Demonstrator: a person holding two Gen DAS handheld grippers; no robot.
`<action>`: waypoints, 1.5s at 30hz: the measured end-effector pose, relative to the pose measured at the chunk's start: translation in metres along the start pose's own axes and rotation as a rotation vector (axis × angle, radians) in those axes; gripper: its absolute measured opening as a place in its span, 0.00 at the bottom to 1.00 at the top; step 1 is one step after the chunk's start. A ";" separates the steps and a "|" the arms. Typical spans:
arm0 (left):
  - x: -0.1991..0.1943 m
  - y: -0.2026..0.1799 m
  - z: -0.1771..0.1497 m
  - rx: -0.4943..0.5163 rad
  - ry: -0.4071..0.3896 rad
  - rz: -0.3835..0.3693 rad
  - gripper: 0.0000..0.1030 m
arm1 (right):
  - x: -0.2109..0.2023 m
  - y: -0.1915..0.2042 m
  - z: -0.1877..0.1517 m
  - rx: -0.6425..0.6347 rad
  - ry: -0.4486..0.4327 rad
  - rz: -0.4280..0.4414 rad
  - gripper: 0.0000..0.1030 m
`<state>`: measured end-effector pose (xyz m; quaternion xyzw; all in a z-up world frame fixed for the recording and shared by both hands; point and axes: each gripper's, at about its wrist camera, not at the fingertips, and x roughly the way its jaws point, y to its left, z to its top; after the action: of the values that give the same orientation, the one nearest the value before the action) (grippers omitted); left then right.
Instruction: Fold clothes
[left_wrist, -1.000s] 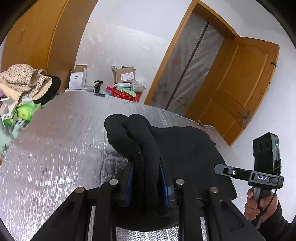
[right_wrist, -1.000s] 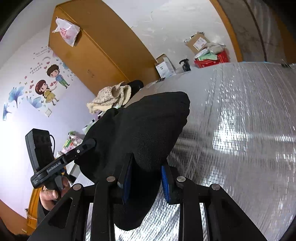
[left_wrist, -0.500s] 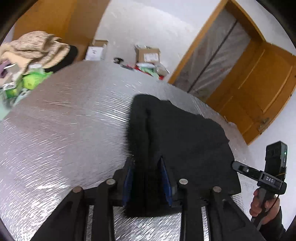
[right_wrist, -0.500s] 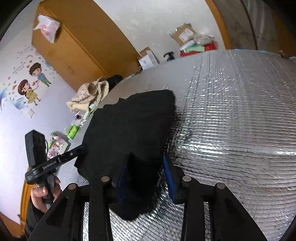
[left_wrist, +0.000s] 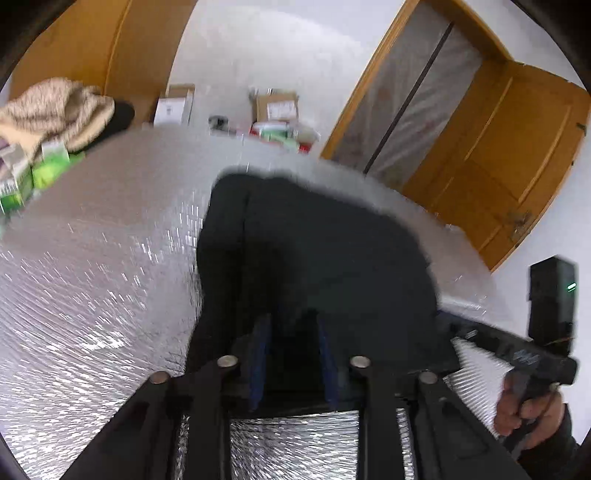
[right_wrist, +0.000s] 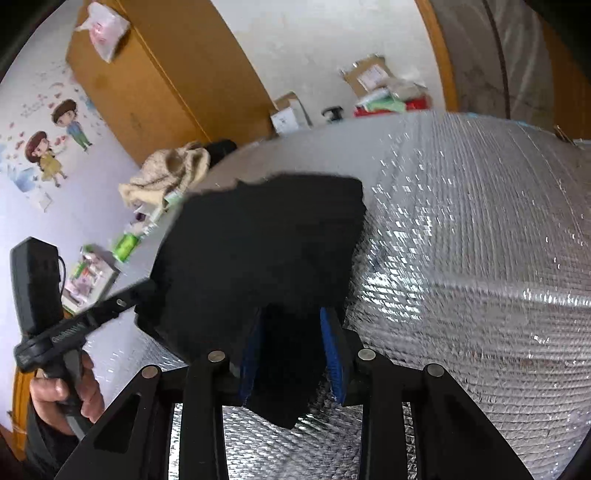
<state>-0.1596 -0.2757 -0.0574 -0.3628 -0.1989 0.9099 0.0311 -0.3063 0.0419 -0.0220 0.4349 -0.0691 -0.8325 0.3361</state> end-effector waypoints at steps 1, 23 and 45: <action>0.000 0.002 0.001 -0.005 -0.005 0.000 0.12 | -0.002 -0.001 0.000 0.004 -0.003 0.005 0.32; -0.013 0.036 -0.002 -0.091 -0.025 0.111 0.16 | -0.021 -0.002 0.000 0.005 -0.013 0.008 0.31; -0.123 -0.060 -0.122 0.128 -0.136 0.206 0.16 | -0.122 0.074 -0.126 -0.146 -0.122 -0.127 0.34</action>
<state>0.0073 -0.2041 -0.0347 -0.3160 -0.1037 0.9416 -0.0528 -0.1235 0.0836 0.0137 0.3614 -0.0008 -0.8799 0.3084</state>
